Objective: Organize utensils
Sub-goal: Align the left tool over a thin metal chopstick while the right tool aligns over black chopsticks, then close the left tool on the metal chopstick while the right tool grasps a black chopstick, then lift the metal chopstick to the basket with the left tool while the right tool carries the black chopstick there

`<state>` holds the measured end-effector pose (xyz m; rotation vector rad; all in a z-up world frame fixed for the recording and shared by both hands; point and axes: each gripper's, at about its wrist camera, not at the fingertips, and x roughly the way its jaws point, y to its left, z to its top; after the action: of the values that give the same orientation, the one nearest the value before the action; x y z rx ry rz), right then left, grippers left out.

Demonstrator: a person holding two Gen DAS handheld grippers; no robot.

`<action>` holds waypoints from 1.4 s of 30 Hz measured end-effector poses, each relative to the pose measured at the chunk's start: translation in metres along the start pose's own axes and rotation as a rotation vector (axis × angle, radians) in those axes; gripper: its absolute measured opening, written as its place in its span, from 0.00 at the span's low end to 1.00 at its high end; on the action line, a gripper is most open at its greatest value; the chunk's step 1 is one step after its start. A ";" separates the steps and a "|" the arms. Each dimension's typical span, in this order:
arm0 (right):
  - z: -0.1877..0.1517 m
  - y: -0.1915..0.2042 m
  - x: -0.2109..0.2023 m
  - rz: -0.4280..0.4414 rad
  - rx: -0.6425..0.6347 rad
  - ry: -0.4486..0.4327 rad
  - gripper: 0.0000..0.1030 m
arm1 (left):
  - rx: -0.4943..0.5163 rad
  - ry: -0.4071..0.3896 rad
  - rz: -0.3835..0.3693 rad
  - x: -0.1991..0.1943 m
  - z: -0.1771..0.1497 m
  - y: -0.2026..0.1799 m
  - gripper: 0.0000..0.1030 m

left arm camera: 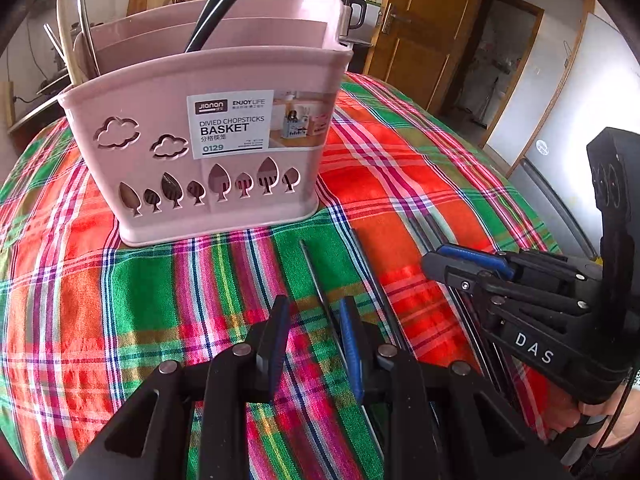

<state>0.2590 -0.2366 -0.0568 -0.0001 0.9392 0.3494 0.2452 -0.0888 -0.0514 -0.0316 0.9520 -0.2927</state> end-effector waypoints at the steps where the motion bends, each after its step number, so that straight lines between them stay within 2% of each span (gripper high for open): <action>1: -0.001 0.000 -0.001 -0.002 -0.001 0.003 0.13 | 0.006 0.003 0.006 0.000 0.000 -0.003 0.24; 11: -0.005 0.005 -0.004 -0.030 -0.025 0.028 0.13 | 0.027 0.006 0.025 0.001 -0.002 -0.011 0.24; 13: -0.006 0.006 -0.004 -0.040 -0.030 0.027 0.09 | 0.032 0.007 0.033 0.001 -0.003 -0.012 0.24; 16: -0.006 0.004 -0.004 -0.030 -0.022 0.023 0.07 | 0.026 0.014 0.026 0.002 -0.004 -0.012 0.09; 23: -0.005 0.002 -0.011 0.025 0.007 0.007 0.06 | -0.031 0.029 -0.035 -0.004 -0.001 0.003 0.05; 30: 0.006 0.008 -0.041 0.057 0.007 -0.071 0.06 | -0.032 -0.035 -0.068 -0.038 0.006 0.015 0.04; 42: 0.030 0.029 -0.119 0.080 -0.024 -0.262 0.05 | -0.014 -0.221 -0.112 -0.138 0.025 0.036 0.04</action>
<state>0.2102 -0.2400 0.0595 0.0603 0.6771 0.4236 0.1988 -0.0210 0.0682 -0.1279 0.7337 -0.3774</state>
